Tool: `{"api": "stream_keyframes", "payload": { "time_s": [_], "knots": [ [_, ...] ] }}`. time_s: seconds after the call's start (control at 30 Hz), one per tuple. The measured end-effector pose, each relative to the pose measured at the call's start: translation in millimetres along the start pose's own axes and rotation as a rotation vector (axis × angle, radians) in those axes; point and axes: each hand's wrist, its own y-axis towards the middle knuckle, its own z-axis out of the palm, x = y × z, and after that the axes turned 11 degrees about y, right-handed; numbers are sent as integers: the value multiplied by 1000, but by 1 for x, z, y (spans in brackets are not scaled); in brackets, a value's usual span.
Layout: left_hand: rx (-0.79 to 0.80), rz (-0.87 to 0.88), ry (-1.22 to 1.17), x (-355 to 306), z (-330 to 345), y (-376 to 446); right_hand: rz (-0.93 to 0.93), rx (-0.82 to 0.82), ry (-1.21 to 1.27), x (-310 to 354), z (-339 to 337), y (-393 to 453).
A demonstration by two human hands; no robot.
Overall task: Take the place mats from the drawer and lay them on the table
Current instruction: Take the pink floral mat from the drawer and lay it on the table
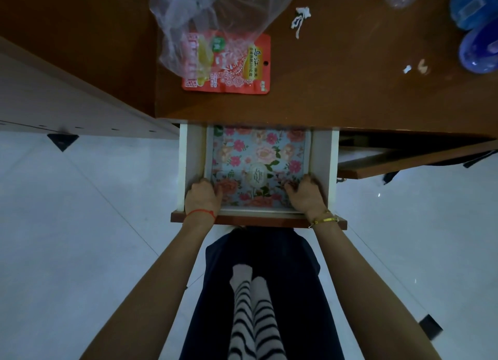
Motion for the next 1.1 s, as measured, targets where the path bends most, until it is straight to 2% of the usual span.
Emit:
{"api": "stream_keyframes", "payload": {
  "time_s": [0.13,0.3,0.47,0.6,0.87,0.97,1.1],
  "knots": [
    [-30,-4,-55,6,-1,1,34,-13,5,0,3,-1],
    [-233,30,-239,18,-8,-13,2,-53,-26,-1,-3,-12],
    [-293,51,-470,29,-21,-41,-136,-86,-106,-1,-9,-43],
    [-245,4,-572,29,-33,-72,-292,-129,-55,-10,-13,-78],
    [-153,13,-805,54,-41,-122,-399,-292,-30,-26,-16,-139],
    [-88,50,-930,69,-38,-135,-358,-342,160,-27,-14,-158],
    [-67,85,-1019,86,-30,-147,-212,-442,469,-31,-11,-170]
  ]
}}
